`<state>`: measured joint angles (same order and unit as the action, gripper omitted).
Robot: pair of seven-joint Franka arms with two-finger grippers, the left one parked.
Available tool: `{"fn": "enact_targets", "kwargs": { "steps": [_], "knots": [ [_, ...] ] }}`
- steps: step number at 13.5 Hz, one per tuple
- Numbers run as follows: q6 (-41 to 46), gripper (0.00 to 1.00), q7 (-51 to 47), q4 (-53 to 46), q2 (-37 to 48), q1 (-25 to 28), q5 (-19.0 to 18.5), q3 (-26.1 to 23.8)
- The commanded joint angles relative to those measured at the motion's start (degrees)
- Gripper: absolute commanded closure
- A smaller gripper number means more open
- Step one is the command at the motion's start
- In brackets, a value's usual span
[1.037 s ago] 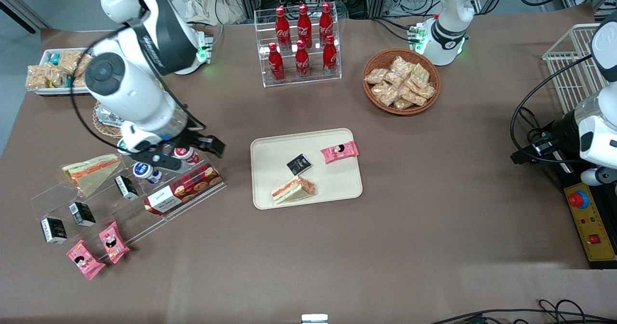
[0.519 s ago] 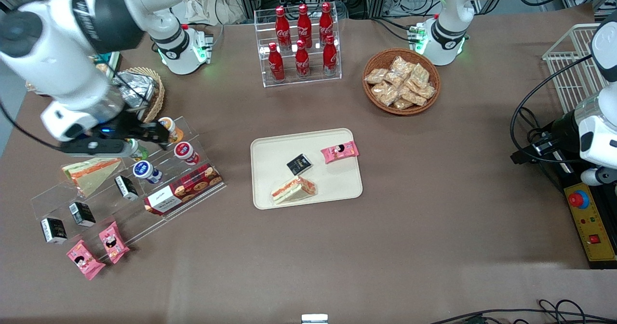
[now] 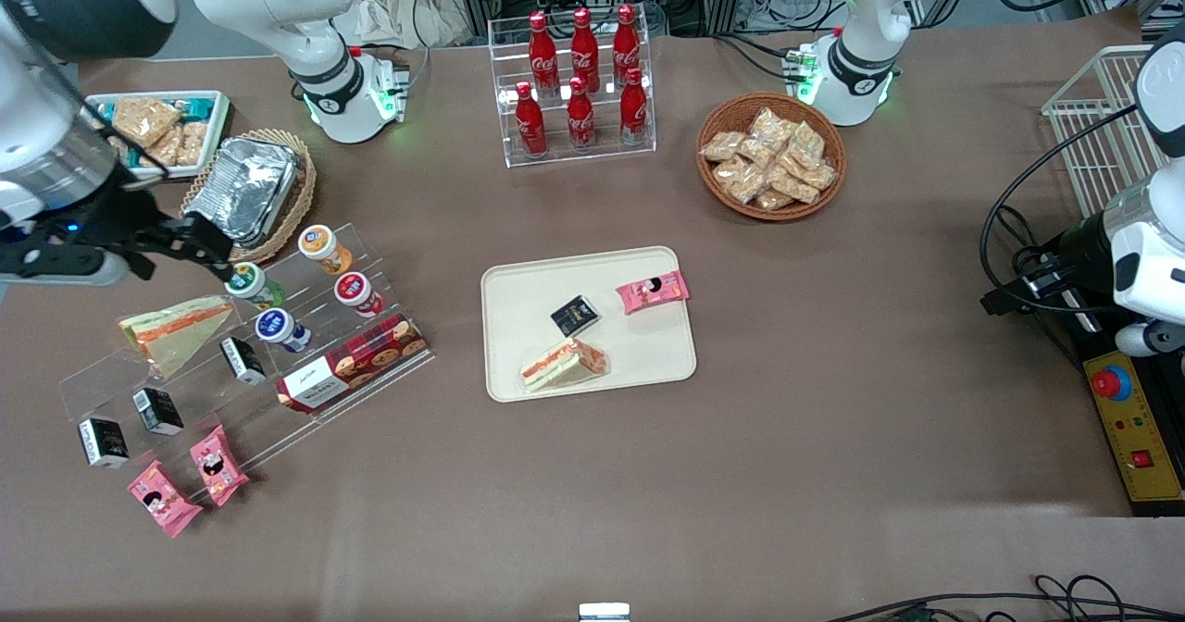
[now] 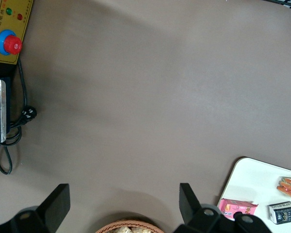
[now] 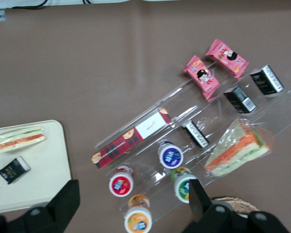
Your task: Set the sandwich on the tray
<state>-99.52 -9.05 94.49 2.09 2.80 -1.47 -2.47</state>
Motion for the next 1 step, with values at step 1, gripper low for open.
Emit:
{"fn": "enact_targets", "kwargs": {
  "steps": [1],
  "knots": [
    [1.5,0.0,4.9,-1.9,-1.2,-3.0,1.5,-0.5]
  ]
}}
